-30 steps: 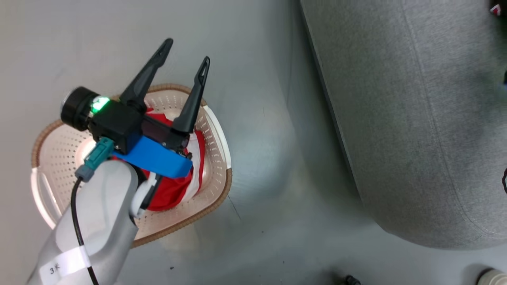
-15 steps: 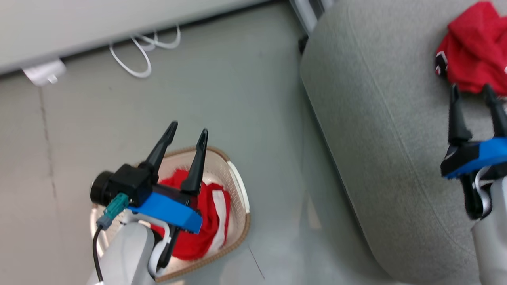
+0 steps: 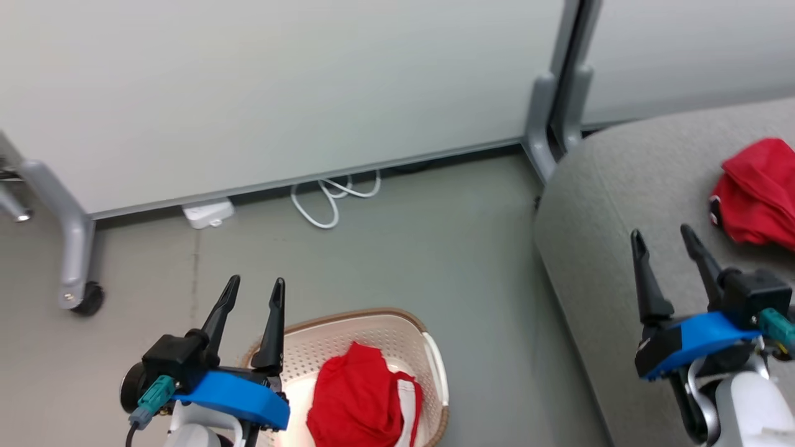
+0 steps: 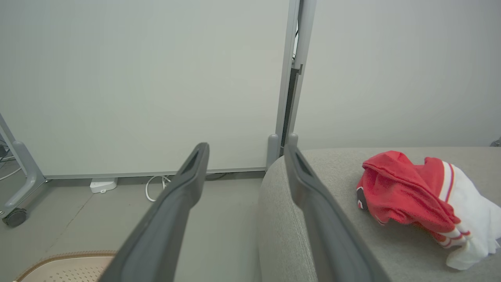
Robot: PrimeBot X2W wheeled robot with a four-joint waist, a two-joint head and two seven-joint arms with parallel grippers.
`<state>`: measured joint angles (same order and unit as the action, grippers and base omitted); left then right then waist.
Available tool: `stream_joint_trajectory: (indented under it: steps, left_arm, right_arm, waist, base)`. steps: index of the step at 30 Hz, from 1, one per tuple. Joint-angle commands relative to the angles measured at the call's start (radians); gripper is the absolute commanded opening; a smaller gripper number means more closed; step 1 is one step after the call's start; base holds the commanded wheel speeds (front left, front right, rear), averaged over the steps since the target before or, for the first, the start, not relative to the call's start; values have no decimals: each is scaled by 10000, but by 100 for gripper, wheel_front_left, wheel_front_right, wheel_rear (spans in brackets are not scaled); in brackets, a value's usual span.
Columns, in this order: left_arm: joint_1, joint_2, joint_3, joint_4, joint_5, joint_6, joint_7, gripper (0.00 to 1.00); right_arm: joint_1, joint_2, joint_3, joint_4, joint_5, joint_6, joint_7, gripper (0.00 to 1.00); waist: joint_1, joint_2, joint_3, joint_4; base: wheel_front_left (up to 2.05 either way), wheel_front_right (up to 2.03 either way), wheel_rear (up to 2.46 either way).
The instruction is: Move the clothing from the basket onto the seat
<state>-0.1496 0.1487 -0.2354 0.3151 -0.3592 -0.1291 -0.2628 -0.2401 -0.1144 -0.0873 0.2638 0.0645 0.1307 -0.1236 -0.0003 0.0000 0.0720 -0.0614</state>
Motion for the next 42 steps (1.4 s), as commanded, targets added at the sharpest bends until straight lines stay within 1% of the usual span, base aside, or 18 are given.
stream_joint_trajectory:
  steps: [1, 7, 11, 16, 23, 29, 35, 42]
  left_arm:
    - [123, -34, 124, -37, 36, -20, -29, 100]
    - [463, -127, 694, -4, 161, -20, -30, 100]
    - [675, -141, 1072, 45, 211, -19, -29, 100]
    - [825, -135, 1451, 0, 306, -20, -30, 100]
    - [776, -191, 1611, -73, 423, -19, -29, 100]
    - [734, -273, 1517, -16, 431, -19, -30, 100]
    - [509, -185, 1337, 6, 353, -19, -30, 100]
    - [-233, -42, 713, 242, 289, -19, -30, 100]
  right_arm:
    - [289, 84, -21, -140, -22, 1, 77, 100]
    - [973, 353, 16, -506, -73, 1, 272, 100]
    - [1197, 466, 200, -554, -81, 1, 365, 100]
    - [1265, 563, 311, -635, -162, 1, 421, 100]
    - [1192, 615, 326, -598, -83, 1, 339, 100]
    - [1093, 635, 381, -547, -94, 1, 323, 100]
    - [906, 642, 392, -602, -139, 1, 325, 100]
    - [280, 642, 589, -1023, -173, 1, 384, 100]
  waist:
    - [3, 0, -392, 464]
    - [3, 0, -606, 899]
    - [3, 0, -675, 1062]
    - [3, 0, -636, 1163]
    - [3, 0, -520, 1218]
    - [3, 0, -430, 1154]
    - [3, 0, -199, 1077]
    - [3, 0, 858, 856]
  base:
    - [0, 0, 0]
    - [0, 0, 0]
    - [0, 0, 0]
    - [0, 0, 0]
    - [0, 0, 0]
    - [0, 0, 0]
    - [0, 0, 0]
    - [0, 0, 0]
